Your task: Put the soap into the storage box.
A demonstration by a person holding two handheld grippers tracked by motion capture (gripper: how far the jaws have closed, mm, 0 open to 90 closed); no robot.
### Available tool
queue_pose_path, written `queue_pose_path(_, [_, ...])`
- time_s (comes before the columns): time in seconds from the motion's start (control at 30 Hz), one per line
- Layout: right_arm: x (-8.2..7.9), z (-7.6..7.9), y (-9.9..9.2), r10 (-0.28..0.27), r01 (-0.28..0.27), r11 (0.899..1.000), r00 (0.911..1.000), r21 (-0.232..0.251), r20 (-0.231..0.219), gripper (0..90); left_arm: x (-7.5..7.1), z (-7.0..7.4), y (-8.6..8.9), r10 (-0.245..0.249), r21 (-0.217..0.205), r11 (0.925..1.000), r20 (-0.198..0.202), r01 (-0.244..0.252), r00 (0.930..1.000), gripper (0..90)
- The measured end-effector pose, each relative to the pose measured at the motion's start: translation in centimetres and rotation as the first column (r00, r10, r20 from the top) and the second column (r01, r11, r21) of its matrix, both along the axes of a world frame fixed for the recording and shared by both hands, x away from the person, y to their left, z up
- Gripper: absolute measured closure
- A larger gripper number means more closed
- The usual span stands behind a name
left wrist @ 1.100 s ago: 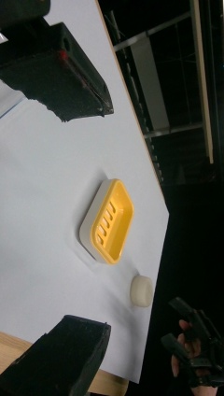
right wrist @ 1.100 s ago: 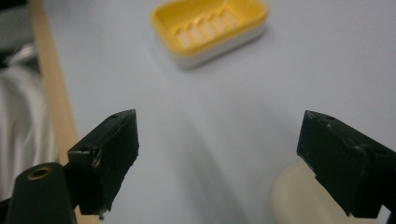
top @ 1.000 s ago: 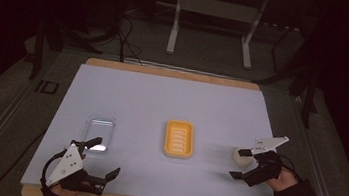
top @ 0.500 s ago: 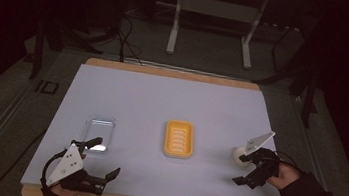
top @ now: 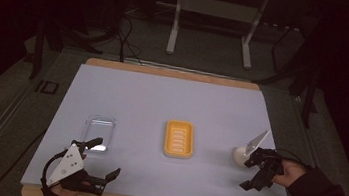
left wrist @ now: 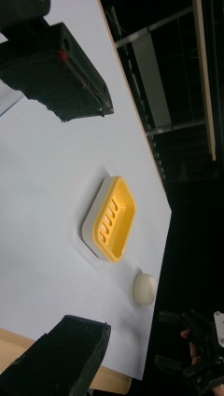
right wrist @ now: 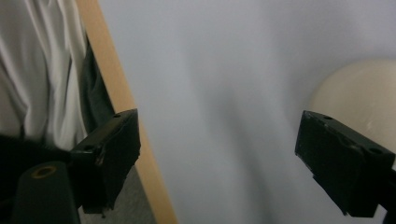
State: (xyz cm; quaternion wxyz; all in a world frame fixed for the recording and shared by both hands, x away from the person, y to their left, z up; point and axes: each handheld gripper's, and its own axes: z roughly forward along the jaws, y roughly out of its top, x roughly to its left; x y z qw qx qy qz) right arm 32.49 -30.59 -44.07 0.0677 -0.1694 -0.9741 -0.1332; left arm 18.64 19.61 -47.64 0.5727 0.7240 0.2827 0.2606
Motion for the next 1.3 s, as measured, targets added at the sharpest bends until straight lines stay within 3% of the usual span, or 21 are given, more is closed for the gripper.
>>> queue_pose_path(0.23, [0.3, 0.3, -0.4, 0.016, -0.014, 0.999, 0.999, -0.036, 0.041, 14.4, 0.0, 0.0, 0.0, -0.002, -0.003, 1.0, -0.001, 0.002, 1.0, 0.0])
queue_pose_path(0.43, [1.0, 0.5, -1.6, 0.022, -0.023, 0.996, 0.9996, -0.083, -0.018, 14.4, 0.0, 0.0, 0.0, -0.005, -0.003, 1.0, -0.002, 0.005, 1.0, 0.1])
queue_pose_path(0.53, [1.1, 0.4, -2.2, 0.064, -0.061, 0.992, 0.9977, -0.114, 0.022, 14.4, 0.0, 0.0, 0.0, -0.007, -0.003, 1.0, -0.003, 0.007, 1.0, 0.1])
queue_pose_path(0.67, [1.8, 0.2, -2.8, 0.051, -0.045, 0.989, 0.9978, -0.139, 0.042, 16.8, 0.1, -0.1, -0.1, -0.013, -0.005, 0.9999, -0.006, 0.013, 0.9999, 0.1])
queue_pose_path(0.87, [2.4, -0.4, -3.0, 0.059, -0.048, 0.99, 0.9953, -0.133, 0.077, 16.8, 0.1, -0.1, 0.0, -0.015, -0.01, 0.9998, -0.006, 0.015, 0.9999, 0.0])
queue_pose_path(1.07, [3.2, -1.0, -3.2, 0.068, -0.051, 0.992, 0.9864, -0.114, 0.15, 16.8, 0.1, -0.1, -0.1, -0.02, -0.008, 0.9998, -0.007, 0.019, 0.9998, 0.1])
queue_pose_path(1.3, [4.5, -1.9, -3.6, 0.072, -0.055, 0.992, 0.9867, -0.116, 0.146, 17.2, 0.1, -0.1, -0.1, -0.022, -0.01, 0.9997, -0.009, 0.022, 0.9997, 0.0])
